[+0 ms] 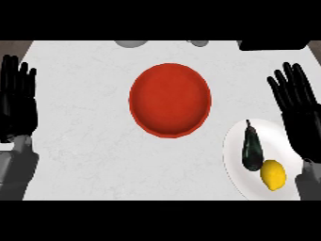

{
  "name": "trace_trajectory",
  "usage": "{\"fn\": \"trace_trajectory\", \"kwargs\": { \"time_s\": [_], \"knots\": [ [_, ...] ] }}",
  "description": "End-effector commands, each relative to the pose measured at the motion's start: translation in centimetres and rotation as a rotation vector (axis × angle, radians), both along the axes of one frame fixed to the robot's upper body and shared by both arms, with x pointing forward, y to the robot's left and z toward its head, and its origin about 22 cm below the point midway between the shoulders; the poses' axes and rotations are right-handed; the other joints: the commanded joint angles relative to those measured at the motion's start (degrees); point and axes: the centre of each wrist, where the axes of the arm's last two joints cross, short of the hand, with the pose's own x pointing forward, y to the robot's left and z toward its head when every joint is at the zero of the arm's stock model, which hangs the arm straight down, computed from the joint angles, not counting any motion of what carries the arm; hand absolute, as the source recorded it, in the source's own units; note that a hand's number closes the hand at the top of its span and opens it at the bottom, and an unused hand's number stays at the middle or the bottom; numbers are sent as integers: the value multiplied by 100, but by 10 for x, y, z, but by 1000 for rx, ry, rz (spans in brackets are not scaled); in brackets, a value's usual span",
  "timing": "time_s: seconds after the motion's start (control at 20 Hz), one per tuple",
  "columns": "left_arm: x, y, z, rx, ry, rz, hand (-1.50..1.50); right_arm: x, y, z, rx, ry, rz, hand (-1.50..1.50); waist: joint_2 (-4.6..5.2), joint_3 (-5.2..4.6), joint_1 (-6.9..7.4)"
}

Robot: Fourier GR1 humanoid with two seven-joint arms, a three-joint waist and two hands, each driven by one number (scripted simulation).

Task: Pick the lemon from the plate and place it in the bowl

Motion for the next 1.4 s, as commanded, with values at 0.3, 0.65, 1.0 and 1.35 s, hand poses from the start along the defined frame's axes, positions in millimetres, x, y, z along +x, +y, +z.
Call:
{"fn": "trace_trajectory", "kwargs": {
  "time_s": [0.3,0.65,1.0,1.35],
  "knots": [
    [-21,30,-12,278,161,-37,0,-58,-140,5,-721,337,-372,150,423,-342,-399],
    [-37,41,-19,341,292,-96,0,-150,-115,-39,-659,560,-785,-150,32,-156,-393],
    [-39,19,-12,327,276,-129,0,-199,-71,1,-715,673,-818,-150,97,-134,-47],
    [-26,24,-1,338,270,-187,0,-149,-95,58,-738,676,-825,-150,120,-128,55]
  ]
}}
